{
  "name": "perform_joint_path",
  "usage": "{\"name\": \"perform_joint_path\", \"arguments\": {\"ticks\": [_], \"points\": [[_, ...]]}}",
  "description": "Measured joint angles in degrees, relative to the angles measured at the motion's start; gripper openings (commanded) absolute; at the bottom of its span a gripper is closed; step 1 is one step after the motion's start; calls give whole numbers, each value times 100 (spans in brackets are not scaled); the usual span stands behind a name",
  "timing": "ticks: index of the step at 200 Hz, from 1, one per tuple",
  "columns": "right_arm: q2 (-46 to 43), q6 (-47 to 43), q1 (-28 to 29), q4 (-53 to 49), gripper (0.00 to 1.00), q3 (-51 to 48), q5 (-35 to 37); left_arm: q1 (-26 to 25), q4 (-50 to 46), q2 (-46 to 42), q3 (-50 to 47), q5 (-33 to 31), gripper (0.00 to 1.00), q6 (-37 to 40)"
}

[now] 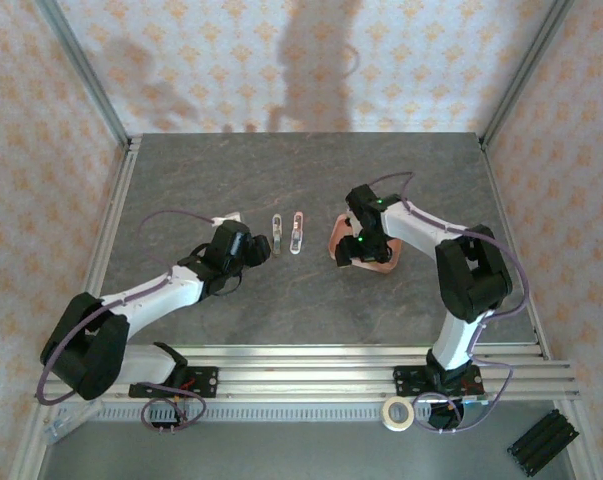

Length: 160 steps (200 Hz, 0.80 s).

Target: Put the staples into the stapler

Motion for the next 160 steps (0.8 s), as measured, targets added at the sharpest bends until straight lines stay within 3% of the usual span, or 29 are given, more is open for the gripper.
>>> {"name": "perform_joint_path", "arguments": {"ticks": [47,160], "points": [[31,179,37,9,45,0,-131,63,-2,-72,0,-2,56,2],[-380,1784,101,1165,26,-765,-772,74,-4,-177,0,-2,56,44]]}}
